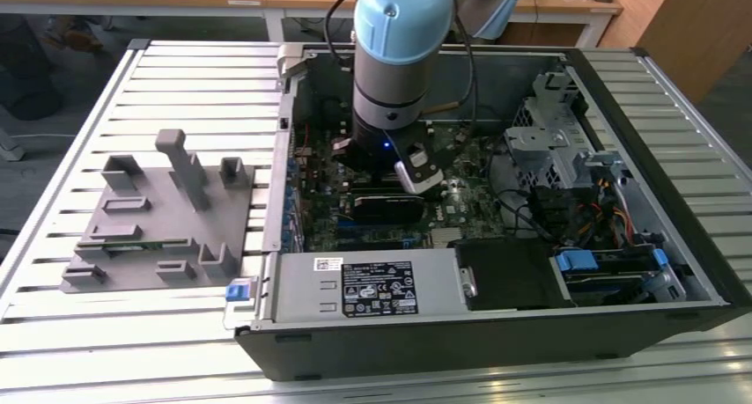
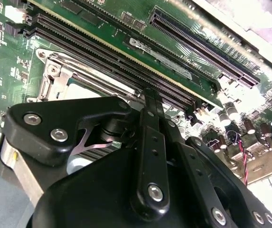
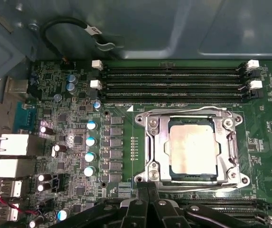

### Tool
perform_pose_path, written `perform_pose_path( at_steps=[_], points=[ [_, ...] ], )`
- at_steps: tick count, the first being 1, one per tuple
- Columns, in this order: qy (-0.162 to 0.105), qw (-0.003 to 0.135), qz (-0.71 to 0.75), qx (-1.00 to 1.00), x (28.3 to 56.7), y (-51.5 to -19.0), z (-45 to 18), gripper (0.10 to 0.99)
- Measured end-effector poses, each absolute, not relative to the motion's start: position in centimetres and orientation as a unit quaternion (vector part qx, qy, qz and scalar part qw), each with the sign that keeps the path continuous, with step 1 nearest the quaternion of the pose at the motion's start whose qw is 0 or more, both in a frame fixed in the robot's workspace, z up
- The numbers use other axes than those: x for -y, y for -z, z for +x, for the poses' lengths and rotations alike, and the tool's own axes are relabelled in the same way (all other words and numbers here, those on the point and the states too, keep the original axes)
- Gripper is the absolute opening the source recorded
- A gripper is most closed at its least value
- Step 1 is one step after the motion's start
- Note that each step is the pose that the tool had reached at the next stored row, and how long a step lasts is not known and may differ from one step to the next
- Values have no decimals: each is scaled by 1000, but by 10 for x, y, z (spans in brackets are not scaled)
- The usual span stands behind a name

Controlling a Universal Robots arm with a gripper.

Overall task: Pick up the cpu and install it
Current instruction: 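Install the second cpu locking lever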

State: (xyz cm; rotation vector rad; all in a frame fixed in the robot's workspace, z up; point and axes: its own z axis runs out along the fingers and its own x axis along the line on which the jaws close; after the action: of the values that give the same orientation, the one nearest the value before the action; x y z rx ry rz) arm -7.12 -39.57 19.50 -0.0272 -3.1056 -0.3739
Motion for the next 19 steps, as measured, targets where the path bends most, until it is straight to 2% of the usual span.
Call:
perform_pose_path(
  at_steps=[19],
  points=[
    [131, 7, -8, 991, 394, -191, -75, 106]
  ],
)
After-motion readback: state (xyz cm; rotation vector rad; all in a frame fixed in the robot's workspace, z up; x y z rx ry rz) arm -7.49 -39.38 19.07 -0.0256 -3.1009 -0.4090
